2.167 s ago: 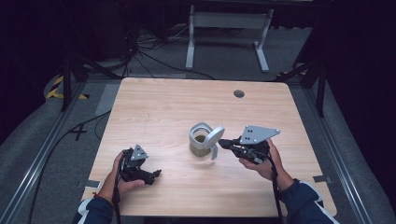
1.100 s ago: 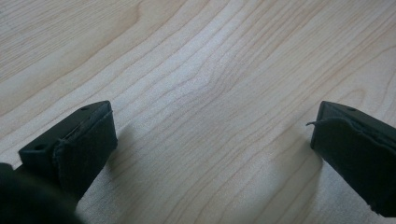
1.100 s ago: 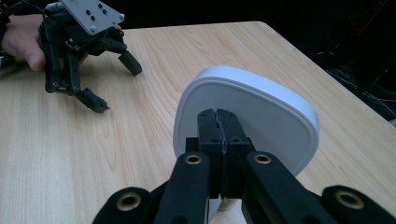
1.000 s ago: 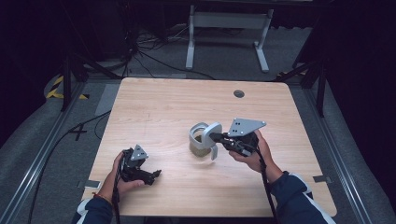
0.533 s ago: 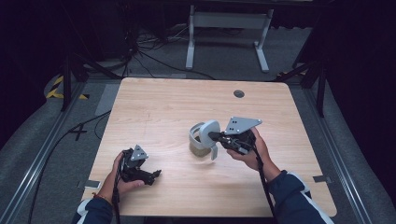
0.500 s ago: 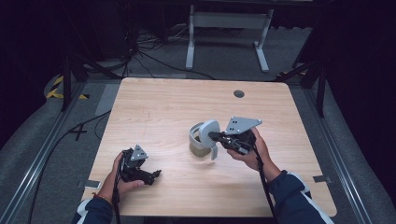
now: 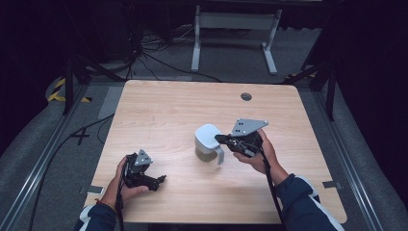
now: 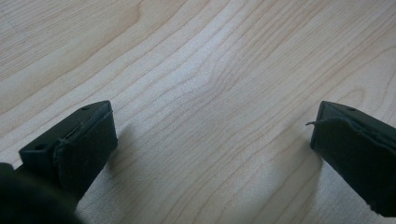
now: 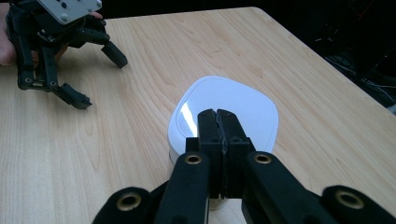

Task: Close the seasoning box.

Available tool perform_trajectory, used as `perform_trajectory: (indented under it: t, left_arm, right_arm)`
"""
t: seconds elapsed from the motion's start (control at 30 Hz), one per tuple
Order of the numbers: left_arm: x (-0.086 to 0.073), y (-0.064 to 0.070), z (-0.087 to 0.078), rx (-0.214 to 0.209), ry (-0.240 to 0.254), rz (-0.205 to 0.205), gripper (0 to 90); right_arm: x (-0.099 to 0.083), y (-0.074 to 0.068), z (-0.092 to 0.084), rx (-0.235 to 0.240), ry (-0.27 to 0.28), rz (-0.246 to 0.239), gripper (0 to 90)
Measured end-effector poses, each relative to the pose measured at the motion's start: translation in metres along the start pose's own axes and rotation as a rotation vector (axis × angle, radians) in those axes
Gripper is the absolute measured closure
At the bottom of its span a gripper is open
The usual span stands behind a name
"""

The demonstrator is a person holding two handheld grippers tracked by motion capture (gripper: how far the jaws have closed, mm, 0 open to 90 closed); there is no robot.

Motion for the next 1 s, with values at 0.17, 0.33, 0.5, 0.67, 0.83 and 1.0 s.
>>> perform_trajectory:
  t: [0.17,0.33,0.5,0.67,0.83,1.0]
  left_arm:
    - [0.0,0.0,0.0,0.0,0.0,0.0,0.6]
    - [0.0,0.0,0.0,0.0,0.0,0.0,0.6]
    - [0.0,0.0,0.0,0.001,0.001,0.002,0.6]
    - [0.0,0.0,0.0,0.002,0.001,0.002,0.6]
    - [0.0,0.0,0.0,0.0,-0.001,-0.001,0.7]
    - [0.0,0.0,0.0,0.0,-0.001,-0.001,0.6]
  right_arm:
    - [-0.003,0.001,-0.005,-0.005,0.0,0.001,90.0]
    - [-0.009,0.004,-0.013,-0.008,-0.004,0.003,89.8]
    - [-0.016,0.005,-0.023,-0.016,-0.02,-0.006,86.8]
    - [-0.024,0.01,-0.039,-0.038,-0.03,-0.009,83.8]
    - [-0.034,0.015,-0.055,-0.058,-0.038,-0.011,80.4]
    - [-0.05,0.021,-0.072,-0.078,-0.054,-0.002,74.7]
Point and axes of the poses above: each handheld gripper's, and its own axes: z roughly forward along the jaws, x roughly out of its top, y roughly to its right, the point moved 2 cm from there along z, roughly forward along the jaws, and after that the axes turned 11 degrees about -x, right-handed, at the moved point
